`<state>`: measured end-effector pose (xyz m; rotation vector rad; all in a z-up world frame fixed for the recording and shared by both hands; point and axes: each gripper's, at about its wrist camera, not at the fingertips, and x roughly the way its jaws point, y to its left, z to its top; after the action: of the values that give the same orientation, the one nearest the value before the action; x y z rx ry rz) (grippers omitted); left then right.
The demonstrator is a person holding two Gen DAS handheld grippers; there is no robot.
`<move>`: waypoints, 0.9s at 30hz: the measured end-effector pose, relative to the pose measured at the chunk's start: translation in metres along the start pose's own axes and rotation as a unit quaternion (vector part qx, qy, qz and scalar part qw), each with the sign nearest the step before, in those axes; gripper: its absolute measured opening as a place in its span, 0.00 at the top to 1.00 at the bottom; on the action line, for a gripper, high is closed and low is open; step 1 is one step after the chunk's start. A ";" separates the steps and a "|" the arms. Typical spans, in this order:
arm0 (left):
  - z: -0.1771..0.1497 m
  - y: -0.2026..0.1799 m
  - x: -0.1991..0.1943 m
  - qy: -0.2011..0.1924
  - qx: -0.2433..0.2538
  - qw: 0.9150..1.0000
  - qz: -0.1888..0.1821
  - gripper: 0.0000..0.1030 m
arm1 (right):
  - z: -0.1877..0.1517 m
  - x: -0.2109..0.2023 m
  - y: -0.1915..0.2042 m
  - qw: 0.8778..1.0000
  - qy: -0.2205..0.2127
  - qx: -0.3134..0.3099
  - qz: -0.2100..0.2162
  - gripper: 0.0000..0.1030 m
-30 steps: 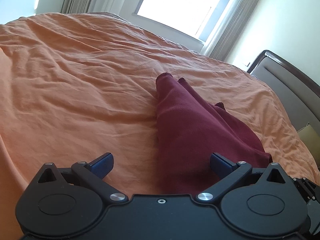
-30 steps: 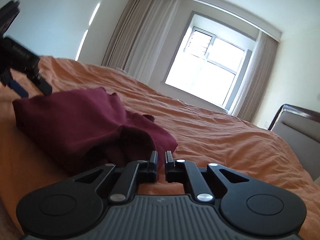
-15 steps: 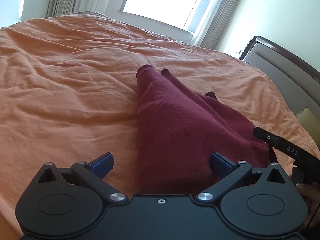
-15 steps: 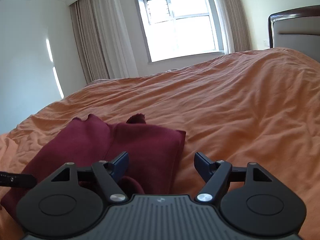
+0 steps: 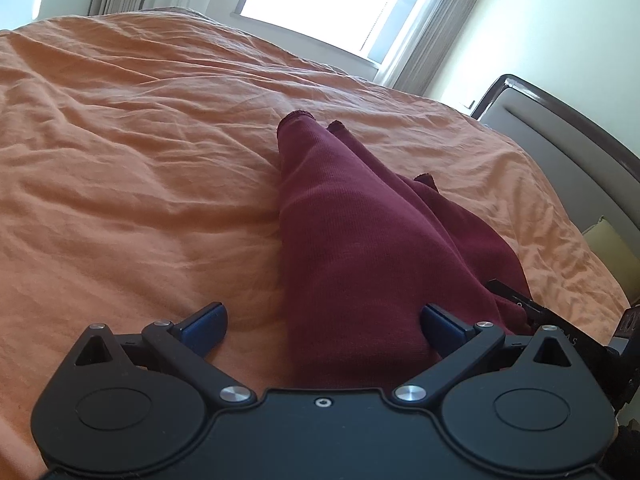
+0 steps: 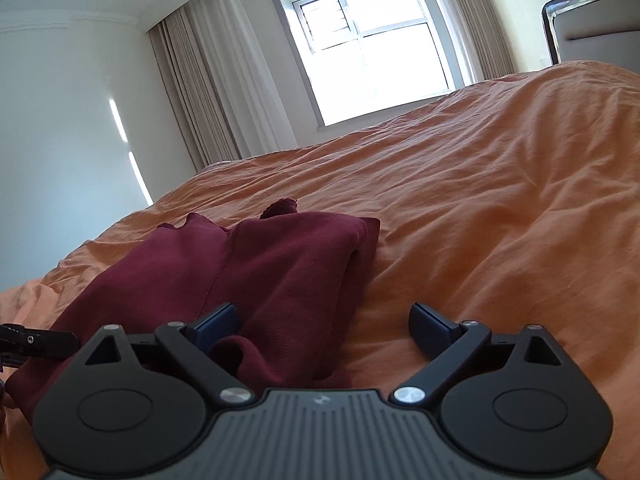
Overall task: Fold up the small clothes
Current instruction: 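Lower the open left gripper onto the folded red sweater bundle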
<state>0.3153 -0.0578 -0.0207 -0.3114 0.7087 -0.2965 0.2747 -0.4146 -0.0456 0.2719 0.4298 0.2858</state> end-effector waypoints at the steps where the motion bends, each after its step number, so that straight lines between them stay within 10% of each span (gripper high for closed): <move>1: 0.000 0.000 0.000 -0.001 0.000 1.000 0.000 0.00 | -0.001 0.000 0.001 1.000 -0.001 -0.002 -0.002 0.05; 21: 0.006 -0.003 -0.002 0.009 0.003 1.000 0.007 0.00 | 0.010 0.004 0.007 1.000 0.015 -0.006 0.003 0.02; 27: 0.015 -0.009 -0.004 0.007 0.020 1.000 0.014 0.01 | 0.017 0.006 0.011 0.999 0.030 -0.001 0.024 0.29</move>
<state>0.3213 -0.0621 -0.0042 -0.2605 0.7199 -0.2867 0.2850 -0.4058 -0.0294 0.2720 0.4834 0.3431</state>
